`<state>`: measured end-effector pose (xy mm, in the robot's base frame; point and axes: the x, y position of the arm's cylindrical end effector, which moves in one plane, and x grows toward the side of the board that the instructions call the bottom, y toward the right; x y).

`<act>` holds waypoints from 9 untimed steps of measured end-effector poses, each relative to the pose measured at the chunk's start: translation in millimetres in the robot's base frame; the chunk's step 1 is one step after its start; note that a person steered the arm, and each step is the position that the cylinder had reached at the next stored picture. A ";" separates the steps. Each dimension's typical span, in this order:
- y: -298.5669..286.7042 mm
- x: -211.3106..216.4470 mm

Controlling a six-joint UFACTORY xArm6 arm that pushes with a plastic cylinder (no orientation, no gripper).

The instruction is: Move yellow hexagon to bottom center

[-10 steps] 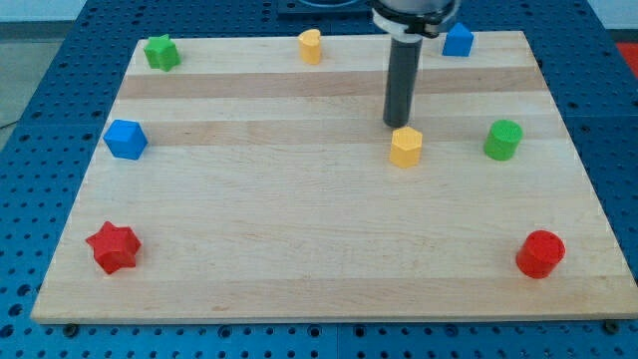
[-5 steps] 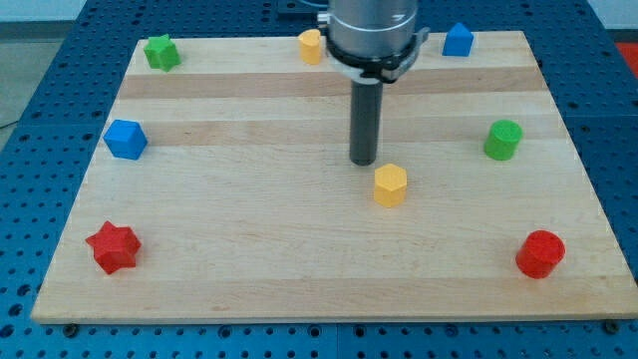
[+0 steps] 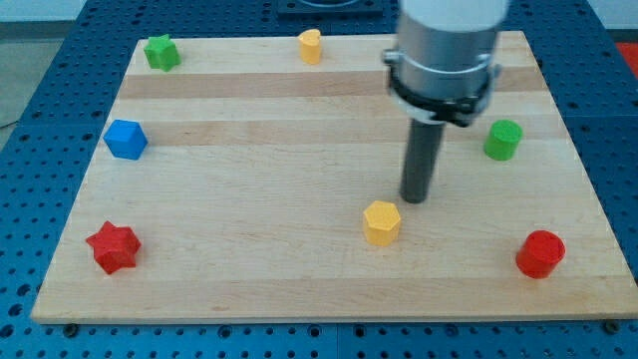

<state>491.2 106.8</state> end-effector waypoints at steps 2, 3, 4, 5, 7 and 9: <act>-28.5 33.2; -43.6 33.7; -33.4 21.5; -56.9 17.3; -116.0 32.0; -111.4 40.6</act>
